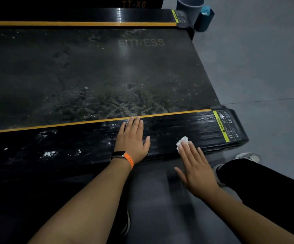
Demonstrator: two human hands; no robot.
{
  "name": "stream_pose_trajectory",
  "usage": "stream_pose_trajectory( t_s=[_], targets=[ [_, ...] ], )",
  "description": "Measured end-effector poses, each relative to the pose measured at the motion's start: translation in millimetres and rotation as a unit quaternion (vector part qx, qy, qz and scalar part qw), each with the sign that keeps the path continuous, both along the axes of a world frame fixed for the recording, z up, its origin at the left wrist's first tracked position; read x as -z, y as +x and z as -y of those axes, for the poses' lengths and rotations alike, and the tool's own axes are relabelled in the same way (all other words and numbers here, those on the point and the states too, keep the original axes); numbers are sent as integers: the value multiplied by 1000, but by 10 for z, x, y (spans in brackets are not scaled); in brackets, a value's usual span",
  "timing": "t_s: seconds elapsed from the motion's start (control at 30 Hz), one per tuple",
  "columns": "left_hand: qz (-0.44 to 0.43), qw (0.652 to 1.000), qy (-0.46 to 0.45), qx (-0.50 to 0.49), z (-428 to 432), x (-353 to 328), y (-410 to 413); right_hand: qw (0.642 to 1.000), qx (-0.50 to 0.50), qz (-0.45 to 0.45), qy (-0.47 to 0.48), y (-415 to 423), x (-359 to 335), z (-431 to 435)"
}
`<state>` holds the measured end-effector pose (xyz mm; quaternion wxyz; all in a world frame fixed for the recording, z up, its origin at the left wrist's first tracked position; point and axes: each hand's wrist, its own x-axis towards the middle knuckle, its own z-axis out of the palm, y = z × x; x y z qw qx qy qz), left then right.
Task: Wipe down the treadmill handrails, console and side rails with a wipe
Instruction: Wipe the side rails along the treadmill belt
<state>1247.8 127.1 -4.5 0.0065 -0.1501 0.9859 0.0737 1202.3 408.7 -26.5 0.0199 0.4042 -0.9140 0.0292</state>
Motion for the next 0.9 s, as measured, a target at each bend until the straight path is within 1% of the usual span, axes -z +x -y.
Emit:
stream_pose_trajectory(
  t_s=[0.07,0.2,0.3,0.4,0.53,0.63,0.7,0.8,0.9],
  targets=[
    [1,1000,-1,-1,-2,-3,1,1000,-1,7,-12,140,23,191],
    [3,1000,3,-1,10,-16,8,996,-82,28,-12,365,2,651],
    [6,1000,15,-2,33,-10,25,993,-105,51,-20,288,-40,613],
    [9,999,29,-17,53,-44,69,989,-144,35,19,109,-69,362],
    [16,999,27,-33,287,-93,241,996,-87,17,20,-16,-80,149],
    [13,998,27,-57,433,-115,361,998,-53,21,-2,132,-35,324],
    [-1,998,27,-64,428,-104,391,997,-67,26,-15,250,-22,628],
    [-29,997,27,-68,398,-71,394,994,-107,30,-1,297,-38,1004],
    [-34,997,28,-67,401,-64,382,992,-122,9,2,119,-56,914]
  ],
)
